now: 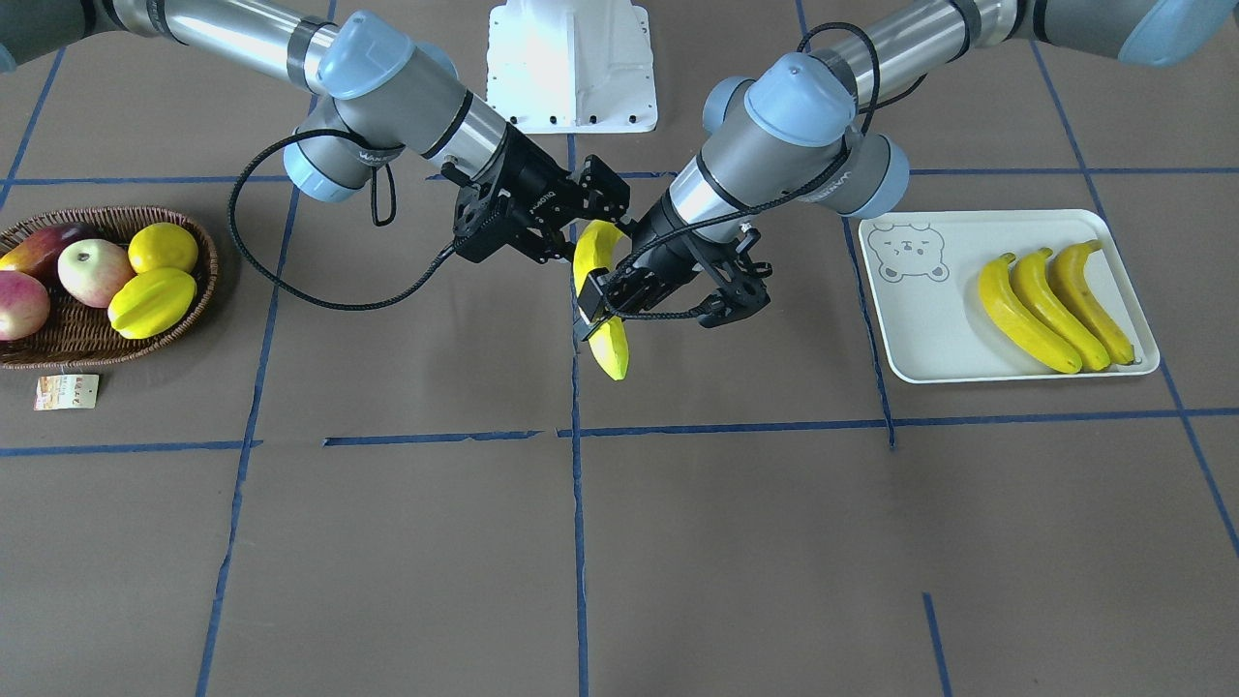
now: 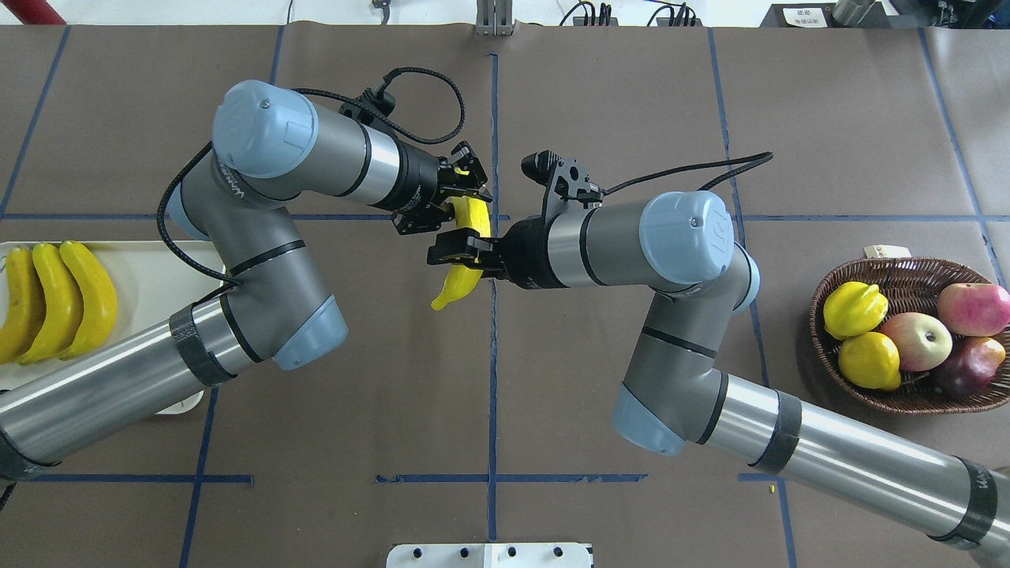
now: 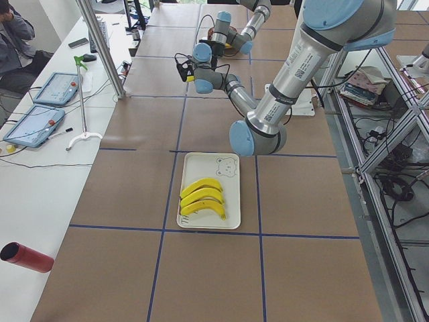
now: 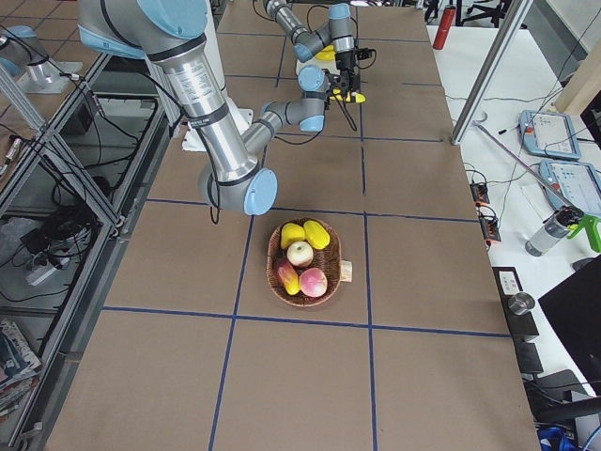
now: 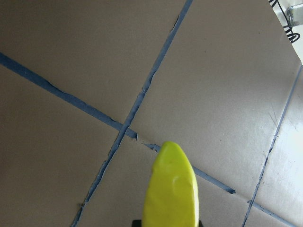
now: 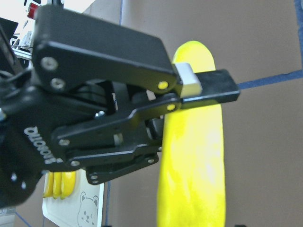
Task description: Transfer all bananas from basket to plate
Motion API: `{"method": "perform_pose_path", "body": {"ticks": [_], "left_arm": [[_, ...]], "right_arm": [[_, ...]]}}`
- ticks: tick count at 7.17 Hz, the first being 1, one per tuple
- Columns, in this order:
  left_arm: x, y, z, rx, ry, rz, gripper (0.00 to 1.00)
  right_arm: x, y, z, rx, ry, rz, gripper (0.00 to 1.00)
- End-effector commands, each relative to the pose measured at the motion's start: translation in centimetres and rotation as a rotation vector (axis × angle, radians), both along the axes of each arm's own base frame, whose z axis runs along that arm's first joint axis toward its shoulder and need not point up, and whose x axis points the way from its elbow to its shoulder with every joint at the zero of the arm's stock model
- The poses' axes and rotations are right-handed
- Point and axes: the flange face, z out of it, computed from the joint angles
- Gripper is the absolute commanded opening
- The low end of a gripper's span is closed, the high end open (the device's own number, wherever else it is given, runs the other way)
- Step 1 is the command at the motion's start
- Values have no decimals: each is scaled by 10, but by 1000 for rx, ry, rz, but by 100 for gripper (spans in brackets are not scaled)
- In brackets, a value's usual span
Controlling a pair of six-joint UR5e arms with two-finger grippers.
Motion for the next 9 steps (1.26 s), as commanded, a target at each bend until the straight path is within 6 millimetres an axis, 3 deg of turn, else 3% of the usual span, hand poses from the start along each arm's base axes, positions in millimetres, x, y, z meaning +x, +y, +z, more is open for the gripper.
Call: {"method": "perform_pose_path", "body": {"ticks": [1, 2, 4, 6, 7, 8, 9], "left_arm": [[-9, -7, 6, 2, -8, -13, 0], [-13, -8, 19, -3, -22, -15, 0], [-26, -12, 81, -65, -96, -31, 0], [-78, -35, 150, -134, -172, -99, 0], [-106, -42, 171, -87, -229, -107, 0], [-127, -32, 194, -72, -351, -73, 0], [-140, -24, 201, -49, -490, -16, 0]], "right_arm": [[11, -19, 4, -24, 42, 25, 100], [12, -30, 10, -59, 115, 38, 100], [24, -57, 28, -129, 270, 8, 100], [54, -65, 30, -113, 534, -47, 100], [80, -67, 30, -82, 670, -82, 100], [102, -72, 37, -48, 758, -116, 100], [121, -82, 46, -18, 825, -144, 100]]}}
